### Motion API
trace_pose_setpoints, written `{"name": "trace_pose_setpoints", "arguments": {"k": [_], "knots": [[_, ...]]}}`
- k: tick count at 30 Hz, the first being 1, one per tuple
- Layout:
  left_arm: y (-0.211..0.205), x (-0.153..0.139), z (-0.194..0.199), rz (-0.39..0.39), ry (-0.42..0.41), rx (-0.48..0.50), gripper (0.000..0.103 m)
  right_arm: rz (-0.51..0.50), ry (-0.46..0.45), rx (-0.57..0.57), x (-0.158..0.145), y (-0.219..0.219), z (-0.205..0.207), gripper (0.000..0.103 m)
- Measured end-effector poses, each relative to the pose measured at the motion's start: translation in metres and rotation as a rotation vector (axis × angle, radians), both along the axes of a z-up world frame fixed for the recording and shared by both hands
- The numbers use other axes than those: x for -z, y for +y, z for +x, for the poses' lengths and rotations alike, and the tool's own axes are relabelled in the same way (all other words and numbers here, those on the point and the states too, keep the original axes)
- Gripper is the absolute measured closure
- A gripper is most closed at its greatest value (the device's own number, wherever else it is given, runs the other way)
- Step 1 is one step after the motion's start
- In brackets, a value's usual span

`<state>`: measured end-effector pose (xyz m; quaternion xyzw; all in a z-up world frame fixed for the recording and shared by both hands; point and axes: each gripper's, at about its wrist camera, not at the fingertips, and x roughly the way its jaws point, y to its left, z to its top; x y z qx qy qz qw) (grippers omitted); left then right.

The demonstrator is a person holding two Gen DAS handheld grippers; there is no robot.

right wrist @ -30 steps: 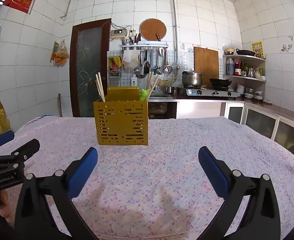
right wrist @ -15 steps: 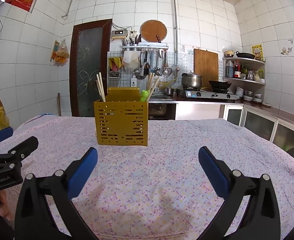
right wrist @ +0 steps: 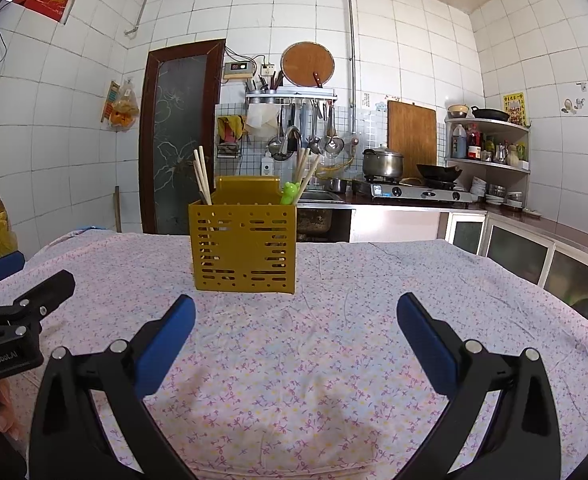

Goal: Organize utensils

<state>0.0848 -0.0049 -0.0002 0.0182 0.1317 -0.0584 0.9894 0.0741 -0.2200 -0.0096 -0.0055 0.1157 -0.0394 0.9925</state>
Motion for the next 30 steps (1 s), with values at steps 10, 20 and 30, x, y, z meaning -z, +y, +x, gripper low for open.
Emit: {"name": "trace_pose_setpoints", "arguments": {"k": [10, 20, 30], "knots": [[-0.0011, 0.0011, 0.0002, 0.003, 0.0, -0.003, 0.005, 0.0, -0.001, 0.001, -0.0003, 0.0002, 0.0, 0.004], [-0.0011, 0.0013, -0.0018, 0.003, -0.005, -0.002, 0.005, 0.001, 0.0, 0.002, -0.0006, -0.0002, 0.0003, 0.004], [-0.0007, 0.0007, -0.0022, 0.004, -0.003, -0.003, 0.005, 0.0, 0.0, 0.001, -0.0006, -0.0005, 0.0003, 0.004]]}}
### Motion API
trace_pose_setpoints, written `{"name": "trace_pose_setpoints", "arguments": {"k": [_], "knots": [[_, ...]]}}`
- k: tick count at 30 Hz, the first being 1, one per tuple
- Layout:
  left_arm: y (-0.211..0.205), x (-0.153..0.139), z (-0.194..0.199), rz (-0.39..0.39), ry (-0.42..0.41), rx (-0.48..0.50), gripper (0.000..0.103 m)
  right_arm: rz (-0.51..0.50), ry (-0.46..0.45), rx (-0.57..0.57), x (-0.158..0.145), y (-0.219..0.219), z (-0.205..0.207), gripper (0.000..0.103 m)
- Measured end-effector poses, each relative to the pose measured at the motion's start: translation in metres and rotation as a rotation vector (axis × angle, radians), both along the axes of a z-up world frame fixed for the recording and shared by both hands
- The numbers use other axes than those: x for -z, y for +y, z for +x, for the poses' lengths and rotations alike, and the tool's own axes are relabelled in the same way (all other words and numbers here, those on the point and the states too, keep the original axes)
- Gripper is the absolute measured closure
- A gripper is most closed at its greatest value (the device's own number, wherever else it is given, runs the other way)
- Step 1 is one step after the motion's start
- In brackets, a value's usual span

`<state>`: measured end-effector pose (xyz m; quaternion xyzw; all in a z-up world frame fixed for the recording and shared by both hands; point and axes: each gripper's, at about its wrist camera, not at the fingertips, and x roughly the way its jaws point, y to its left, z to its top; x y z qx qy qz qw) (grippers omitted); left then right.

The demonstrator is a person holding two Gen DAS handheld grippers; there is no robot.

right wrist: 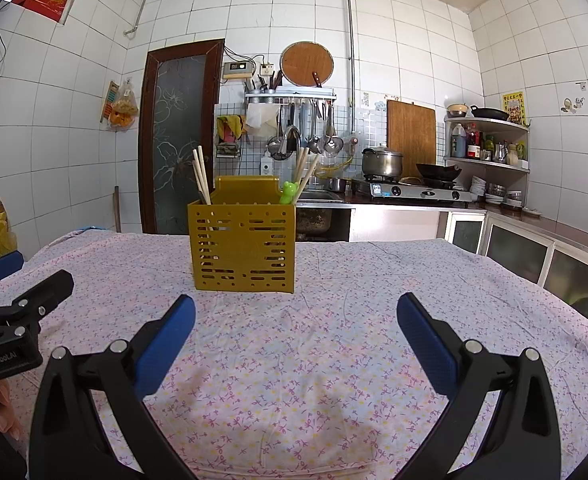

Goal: Organize utensils

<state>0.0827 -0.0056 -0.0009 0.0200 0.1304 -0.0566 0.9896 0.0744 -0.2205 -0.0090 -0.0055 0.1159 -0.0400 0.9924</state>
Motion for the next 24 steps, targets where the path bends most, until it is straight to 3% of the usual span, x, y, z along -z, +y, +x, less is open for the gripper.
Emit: {"name": "trace_pose_setpoints", "arguments": {"k": [24], "knots": [[-0.0007, -0.0008, 0.0016, 0.0, 0.008, -0.001, 0.005, 0.001, 0.003, 0.001, 0.0006, -0.0006, 0.0002, 0.004]]}}
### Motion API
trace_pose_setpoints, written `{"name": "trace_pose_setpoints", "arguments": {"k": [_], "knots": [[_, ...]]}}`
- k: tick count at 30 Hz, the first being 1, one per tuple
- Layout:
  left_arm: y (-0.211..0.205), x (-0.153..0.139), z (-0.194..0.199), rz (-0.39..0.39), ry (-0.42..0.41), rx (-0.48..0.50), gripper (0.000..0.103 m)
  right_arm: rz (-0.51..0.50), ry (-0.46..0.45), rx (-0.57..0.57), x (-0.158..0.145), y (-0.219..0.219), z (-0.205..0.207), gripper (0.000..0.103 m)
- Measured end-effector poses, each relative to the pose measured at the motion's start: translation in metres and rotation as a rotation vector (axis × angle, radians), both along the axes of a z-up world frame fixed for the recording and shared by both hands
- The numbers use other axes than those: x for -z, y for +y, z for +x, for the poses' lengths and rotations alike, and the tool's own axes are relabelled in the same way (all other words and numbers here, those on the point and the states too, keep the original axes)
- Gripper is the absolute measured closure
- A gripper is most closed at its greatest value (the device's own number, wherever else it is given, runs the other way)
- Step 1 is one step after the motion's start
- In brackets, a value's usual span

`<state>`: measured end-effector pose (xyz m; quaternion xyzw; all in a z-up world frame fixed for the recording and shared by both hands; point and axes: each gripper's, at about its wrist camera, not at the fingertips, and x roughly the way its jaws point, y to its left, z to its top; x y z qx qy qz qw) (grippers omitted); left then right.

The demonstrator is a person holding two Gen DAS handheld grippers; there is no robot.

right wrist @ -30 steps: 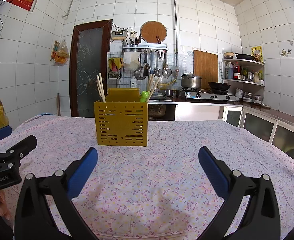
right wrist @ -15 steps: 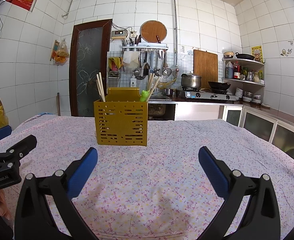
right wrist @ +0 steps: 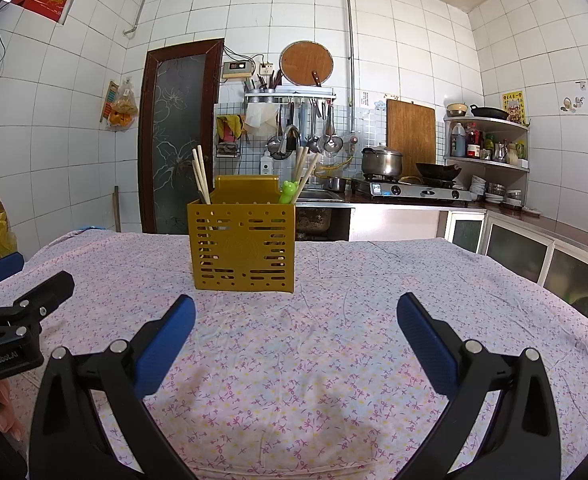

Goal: Organize utensils

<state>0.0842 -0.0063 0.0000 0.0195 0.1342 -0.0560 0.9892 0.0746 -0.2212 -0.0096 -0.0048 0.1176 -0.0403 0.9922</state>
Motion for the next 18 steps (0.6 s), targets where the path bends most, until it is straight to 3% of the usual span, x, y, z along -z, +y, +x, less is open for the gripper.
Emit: {"name": "trace_pose_setpoints", "arguments": {"k": [18], "knots": [[0.0001, -0.0001, -0.001, 0.001, -0.006, 0.001, 0.005, 0.001, 0.001, 0.0, -0.0001, -0.0007, -0.0001, 0.004]]}}
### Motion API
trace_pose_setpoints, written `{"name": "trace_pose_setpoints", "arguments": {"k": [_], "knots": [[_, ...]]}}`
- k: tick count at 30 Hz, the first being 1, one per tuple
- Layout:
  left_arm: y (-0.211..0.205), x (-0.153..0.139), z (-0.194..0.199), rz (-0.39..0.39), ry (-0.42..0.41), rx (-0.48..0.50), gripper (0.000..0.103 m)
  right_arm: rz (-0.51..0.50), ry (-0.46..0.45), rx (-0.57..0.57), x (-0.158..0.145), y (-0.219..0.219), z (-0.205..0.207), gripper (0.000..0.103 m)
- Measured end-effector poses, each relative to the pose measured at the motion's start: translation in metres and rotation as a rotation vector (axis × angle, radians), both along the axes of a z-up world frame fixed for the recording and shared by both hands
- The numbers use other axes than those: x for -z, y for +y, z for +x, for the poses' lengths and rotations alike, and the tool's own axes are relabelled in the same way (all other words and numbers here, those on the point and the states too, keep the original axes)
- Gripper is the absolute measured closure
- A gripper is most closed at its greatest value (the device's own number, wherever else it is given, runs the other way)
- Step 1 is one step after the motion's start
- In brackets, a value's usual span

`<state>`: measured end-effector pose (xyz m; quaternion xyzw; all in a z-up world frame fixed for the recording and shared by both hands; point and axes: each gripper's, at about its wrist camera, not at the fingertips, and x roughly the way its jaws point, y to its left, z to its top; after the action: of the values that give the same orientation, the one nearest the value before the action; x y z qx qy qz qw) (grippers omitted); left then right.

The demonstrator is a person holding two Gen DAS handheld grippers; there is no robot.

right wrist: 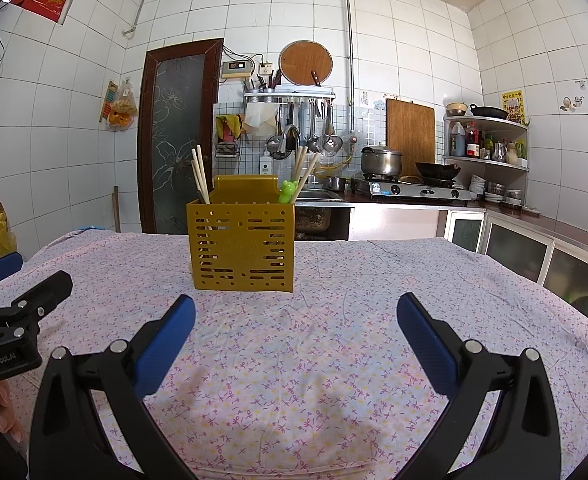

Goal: Organize utensils

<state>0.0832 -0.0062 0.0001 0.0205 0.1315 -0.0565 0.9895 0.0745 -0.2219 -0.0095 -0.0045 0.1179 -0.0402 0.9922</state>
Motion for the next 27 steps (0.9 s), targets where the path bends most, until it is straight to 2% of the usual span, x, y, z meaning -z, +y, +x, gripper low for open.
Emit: {"name": "trace_pose_setpoints", "arguments": {"k": [27], "knots": [[-0.0011, -0.0005, -0.0007, -0.001, -0.005, -0.001, 0.005, 0.007, 0.006, 0.01, 0.002, -0.0007, 0.0025, 0.004]]}}
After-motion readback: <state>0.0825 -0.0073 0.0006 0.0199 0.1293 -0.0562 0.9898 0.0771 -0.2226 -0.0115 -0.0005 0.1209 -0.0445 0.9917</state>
